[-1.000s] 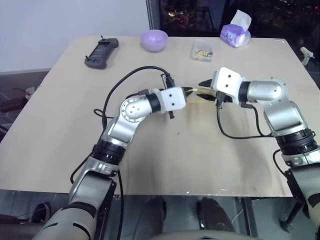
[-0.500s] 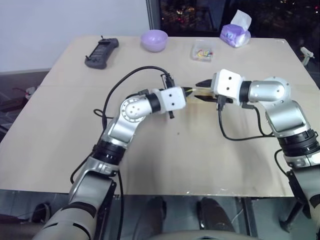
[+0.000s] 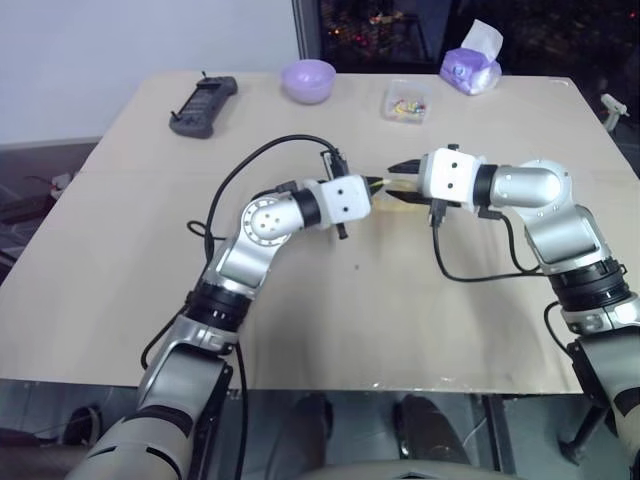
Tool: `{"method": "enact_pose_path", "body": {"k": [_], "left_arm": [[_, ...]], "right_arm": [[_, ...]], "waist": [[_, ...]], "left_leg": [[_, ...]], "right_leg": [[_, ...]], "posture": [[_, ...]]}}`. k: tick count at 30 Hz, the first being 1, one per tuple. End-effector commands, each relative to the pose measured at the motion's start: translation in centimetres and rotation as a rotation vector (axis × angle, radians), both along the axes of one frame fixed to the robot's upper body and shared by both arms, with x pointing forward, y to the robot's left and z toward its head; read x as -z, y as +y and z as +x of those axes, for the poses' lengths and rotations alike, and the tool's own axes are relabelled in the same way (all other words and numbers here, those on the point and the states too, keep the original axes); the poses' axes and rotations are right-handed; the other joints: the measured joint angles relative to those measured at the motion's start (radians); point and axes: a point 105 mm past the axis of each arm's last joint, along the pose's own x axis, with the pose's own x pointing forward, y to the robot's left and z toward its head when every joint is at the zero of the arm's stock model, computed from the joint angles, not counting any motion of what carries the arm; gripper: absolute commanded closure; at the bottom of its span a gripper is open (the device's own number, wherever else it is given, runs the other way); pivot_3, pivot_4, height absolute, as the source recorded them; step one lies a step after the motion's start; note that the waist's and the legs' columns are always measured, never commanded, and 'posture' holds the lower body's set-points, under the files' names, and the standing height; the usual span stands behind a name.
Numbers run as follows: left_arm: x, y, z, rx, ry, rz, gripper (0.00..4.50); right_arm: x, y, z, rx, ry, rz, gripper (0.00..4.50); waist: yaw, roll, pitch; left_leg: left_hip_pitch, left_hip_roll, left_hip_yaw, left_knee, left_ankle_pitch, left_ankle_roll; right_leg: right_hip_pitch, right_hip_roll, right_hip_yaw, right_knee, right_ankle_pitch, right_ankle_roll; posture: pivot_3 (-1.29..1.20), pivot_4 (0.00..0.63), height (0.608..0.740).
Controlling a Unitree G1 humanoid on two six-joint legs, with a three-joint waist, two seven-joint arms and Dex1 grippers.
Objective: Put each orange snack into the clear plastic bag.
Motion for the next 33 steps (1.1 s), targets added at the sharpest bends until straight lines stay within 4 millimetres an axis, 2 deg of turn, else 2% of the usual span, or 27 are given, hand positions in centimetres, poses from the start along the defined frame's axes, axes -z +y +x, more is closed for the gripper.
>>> {"method": "enact_pose_path", "body": {"k": [1,2,5,7,21,33], "left_arm": [[-1.1,-0.4,-0.6,0.024,-0.045,-0.018,4.5],[-1.1,-0.4,-0.6,0.025,-0.045,-0.018,4.5],[-1.0,-0.5,-0.7,0.027,-0.043,-0.016,4.5],[-1.0,-0.5,-0.7,0.029,-0.042,-0.016,4.5],[-1.0,-0.2,-0.5,0.016,-0.042,-0.011,4.5],[-0.5,3.6,2.2,-0.172,-0.081,0.07,4.5]], "right_arm": [[-1.3,0.5,-0.4,-0.025,-0.055,0.009,3.0],[-1.3,0.5,-0.4,-0.026,-0.055,0.008,3.0],[-1.2,0.6,-0.4,-0.029,-0.054,0.008,3.68],[-1.2,0.7,-0.4,-0.029,-0.055,0.01,4.45],[-1.5,0.3,-0.1,-0.003,-0.057,0.018,4.45],[-1.8,-2.8,1.0,0.114,-0.063,0.015,4.45]], "waist": [[0.0,0.0,0.0],[0.0,0.0,0.0],[0.0,0.0,0.0],[0.0,0.0,0.0],[0.0,0.0,0.0],[0.0,0.0,0.0]], "left_leg": [[0.0,0.0,0.0,0.0,0.0,0.0],[0.0,0.0,0.0,0.0,0.0,0.0],[0.0,0.0,0.0,0.0,0.0,0.0],[0.0,0.0,0.0,0.0,0.0,0.0],[0.0,0.0,0.0,0.0,0.0,0.0],[0.0,0.0,0.0,0.0,0.0,0.0]], "right_leg": [[0.0,0.0,0.0,0.0,0.0,0.0],[0.0,0.0,0.0,0.0,0.0,0.0],[0.0,0.0,0.0,0.0,0.0,0.0],[0.0,0.0,0.0,0.0,0.0,0.0],[0.0,0.0,0.0,0.0,0.0,0.0],[0.0,0.0,0.0,0.0,0.0,0.0]], "posture": [[0.0,0.15,0.74],[0.0,0.15,0.74],[0.0,0.15,0.74],[0.0,0.15,0.74],[0.0,0.15,0.74],[0.0,0.15,0.74]]}}
